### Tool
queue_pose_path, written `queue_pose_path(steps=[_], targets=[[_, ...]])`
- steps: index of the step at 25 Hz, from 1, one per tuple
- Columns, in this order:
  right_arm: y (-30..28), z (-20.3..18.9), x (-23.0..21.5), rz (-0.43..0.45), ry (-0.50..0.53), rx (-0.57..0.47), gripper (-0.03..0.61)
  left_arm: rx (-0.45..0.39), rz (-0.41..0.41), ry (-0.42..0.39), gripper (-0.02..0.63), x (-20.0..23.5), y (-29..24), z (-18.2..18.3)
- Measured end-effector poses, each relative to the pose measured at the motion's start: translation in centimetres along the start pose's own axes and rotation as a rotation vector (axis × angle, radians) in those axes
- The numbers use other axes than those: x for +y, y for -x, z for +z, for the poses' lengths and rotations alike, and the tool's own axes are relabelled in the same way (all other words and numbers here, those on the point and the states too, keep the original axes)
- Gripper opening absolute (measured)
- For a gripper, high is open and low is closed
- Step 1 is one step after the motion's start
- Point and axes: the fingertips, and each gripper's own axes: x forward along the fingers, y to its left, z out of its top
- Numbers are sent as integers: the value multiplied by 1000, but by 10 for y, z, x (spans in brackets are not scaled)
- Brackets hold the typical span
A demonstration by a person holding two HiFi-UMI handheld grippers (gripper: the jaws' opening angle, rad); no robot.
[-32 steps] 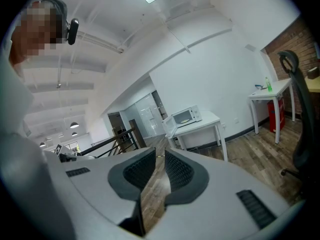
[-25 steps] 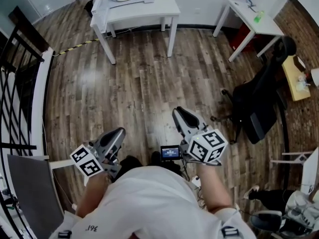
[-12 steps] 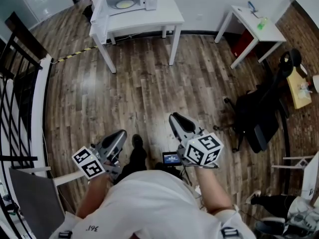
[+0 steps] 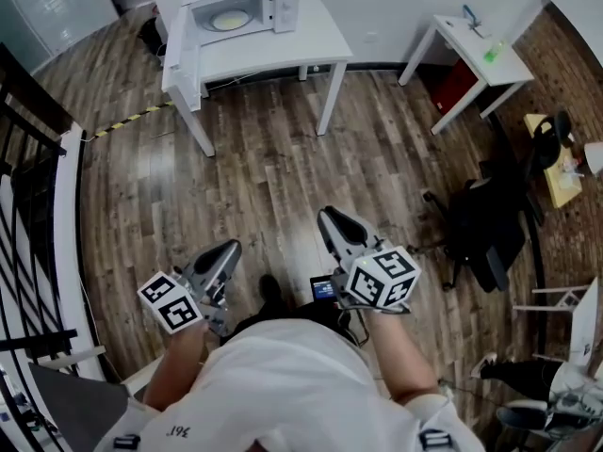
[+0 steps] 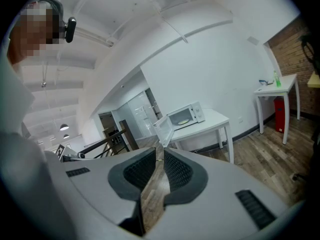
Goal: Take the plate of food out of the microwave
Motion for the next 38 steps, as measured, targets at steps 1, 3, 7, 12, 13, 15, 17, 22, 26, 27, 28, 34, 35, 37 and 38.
queue_pose_path(steps=[1, 3, 7, 12, 13, 15, 17, 22, 26, 27, 28, 34, 35, 37, 38], targets=[[-8, 4, 0, -7, 3, 0, 37, 9, -2, -4, 5, 8, -2, 5], [-21, 11, -1, -19, 13, -1, 37, 14, -9, -9, 6, 19, -6, 16], [-43, 22, -7, -34, 20, -2, 37, 17, -10, -16, 6, 35, -17, 31], [-71, 34, -30, -31, 13, -2, 37, 26, 14, -32, 6, 56, -40, 44], [-78, 36, -37, -28, 11, -1, 36, 24, 21, -36, 6, 61, -47, 48], [-94, 41, -53, -17, 11, 8, 37, 15, 39, -48, 6, 73, -61, 59], [-112, 50, -72, -3, 13, 22, 37, 1, 58, -59, 6, 86, -80, 72], [-156, 94, -121, 36, 41, 30, 37, -36, 88, -68, 6, 109, -140, 108], [-188, 133, -164, 54, 104, 43, 37, -77, 123, -93, 6, 124, -194, 145], [-194, 140, -174, 58, 111, 49, 37, -86, 139, -98, 6, 129, -207, 152], [-200, 146, -184, 63, 116, 55, 37, -94, 155, -100, 6, 133, -218, 158], [-230, 166, -230, 98, 92, 75, 37, -96, 237, -106, 6, 151, -265, 174], [-235, 168, -233, 104, 90, 78, 37, -92, 248, -108, 6, 154, -269, 176], [-249, 170, -238, 117, 93, 88, 37, -81, 270, -112, 6, 164, -275, 181], [-257, 171, -240, 122, 94, 95, 37, -77, 279, -113, 6, 171, -278, 184]])
